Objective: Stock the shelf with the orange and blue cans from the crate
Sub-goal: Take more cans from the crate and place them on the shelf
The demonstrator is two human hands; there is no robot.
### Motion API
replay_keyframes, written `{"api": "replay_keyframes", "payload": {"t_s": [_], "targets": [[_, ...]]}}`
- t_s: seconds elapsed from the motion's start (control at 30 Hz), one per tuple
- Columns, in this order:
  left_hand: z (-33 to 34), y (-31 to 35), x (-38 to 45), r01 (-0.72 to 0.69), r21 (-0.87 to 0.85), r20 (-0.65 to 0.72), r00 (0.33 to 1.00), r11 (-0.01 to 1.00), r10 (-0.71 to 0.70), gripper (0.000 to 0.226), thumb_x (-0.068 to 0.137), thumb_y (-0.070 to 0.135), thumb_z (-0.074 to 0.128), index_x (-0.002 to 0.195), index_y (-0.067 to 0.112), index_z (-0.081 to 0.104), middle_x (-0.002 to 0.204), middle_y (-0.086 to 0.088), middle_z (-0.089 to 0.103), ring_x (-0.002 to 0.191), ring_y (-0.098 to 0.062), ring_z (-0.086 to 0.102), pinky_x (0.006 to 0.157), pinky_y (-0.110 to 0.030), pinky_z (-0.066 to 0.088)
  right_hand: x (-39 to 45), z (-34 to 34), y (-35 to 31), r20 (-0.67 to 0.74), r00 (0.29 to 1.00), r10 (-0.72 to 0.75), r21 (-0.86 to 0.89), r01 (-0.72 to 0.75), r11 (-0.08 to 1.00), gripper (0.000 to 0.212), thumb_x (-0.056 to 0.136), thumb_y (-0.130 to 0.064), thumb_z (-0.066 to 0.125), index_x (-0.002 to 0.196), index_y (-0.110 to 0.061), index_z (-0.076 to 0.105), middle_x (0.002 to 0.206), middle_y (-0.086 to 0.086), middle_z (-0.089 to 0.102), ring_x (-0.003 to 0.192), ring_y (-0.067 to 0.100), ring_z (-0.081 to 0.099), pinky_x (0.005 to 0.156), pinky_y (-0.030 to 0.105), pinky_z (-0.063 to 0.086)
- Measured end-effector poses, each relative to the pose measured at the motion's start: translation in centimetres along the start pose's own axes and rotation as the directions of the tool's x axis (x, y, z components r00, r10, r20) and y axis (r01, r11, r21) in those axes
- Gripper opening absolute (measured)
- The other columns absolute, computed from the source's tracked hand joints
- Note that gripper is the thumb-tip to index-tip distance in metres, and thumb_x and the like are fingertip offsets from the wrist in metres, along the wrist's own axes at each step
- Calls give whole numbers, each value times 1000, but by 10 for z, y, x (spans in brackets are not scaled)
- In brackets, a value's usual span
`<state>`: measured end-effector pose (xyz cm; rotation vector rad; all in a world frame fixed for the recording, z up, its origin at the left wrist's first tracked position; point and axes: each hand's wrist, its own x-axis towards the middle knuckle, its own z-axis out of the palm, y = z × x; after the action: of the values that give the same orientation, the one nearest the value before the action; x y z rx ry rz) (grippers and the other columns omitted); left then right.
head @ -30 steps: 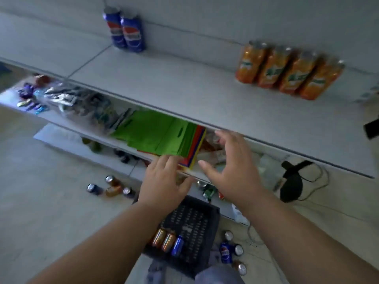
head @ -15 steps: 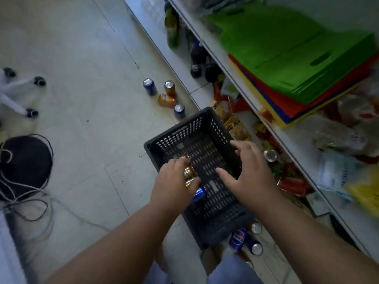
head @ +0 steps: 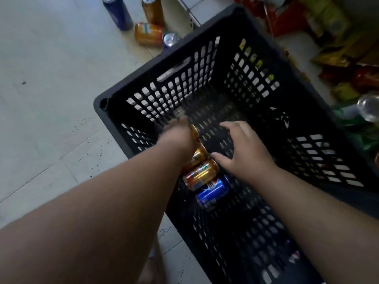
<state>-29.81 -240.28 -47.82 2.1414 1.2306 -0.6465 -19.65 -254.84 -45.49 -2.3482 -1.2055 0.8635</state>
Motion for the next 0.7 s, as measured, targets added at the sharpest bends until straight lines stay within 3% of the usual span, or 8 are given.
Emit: {"api": "replay_keyframes", "payload": {"t_s": [0.13,0.27,0.37,0.47,0.53,0.7], "targets": [[1,2,27,-14,107,78,997,994,5,69,83,30,72,140,21,35,131,-13,51,112,-33,54,93,-49,50,1,10,15,54,997,50,-43,-48,998,74,83,-44,71,144,-24,34,140,-3,38,128,17,39,99,36,45],[7,-3,56,33,136,144,988,990,-53,82,77,24,77,145,21,31,126,-13,56,109,-33,56,93,-48,51,8,22,25,32,993,116,33,-117,993,71,83,-42,71,143,-26,35,141,-4,38,128,17,40,99,40,46],[23,-4,74,48,175,178,981,983,-80,62,79,28,77,132,21,46,114,-9,60,101,-29,60,90,-46,52,17,35,36,41,993,111,49,-113,992,72,83,-44,70,143,-27,35,144,-4,36,130,18,39,101,43,46],[33,-9,83,59,149,204,975,987,-89,39,80,36,76,110,24,56,97,-2,63,84,-20,61,77,-39,54,25,45,47,78,994,74,57,-78,995,74,82,-46,71,144,-29,34,145,-3,35,130,20,40,101,43,45],[30,-8,80,66,110,186,979,992,-85,34,79,38,76,104,24,57,93,-1,62,79,-18,59,72,-35,52,27,49,50,115,992,61,50,-67,997,75,81,-45,71,144,-28,34,144,-2,36,129,20,42,101,42,46],[-14,14,38,-6,23,35,999,1000,6,55,80,36,75,124,21,46,105,-5,55,93,-23,56,83,-40,53,28,46,46,155,985,69,69,-81,994,80,76,-47,77,142,-25,38,137,-1,43,124,21,46,99,37,45]]}}
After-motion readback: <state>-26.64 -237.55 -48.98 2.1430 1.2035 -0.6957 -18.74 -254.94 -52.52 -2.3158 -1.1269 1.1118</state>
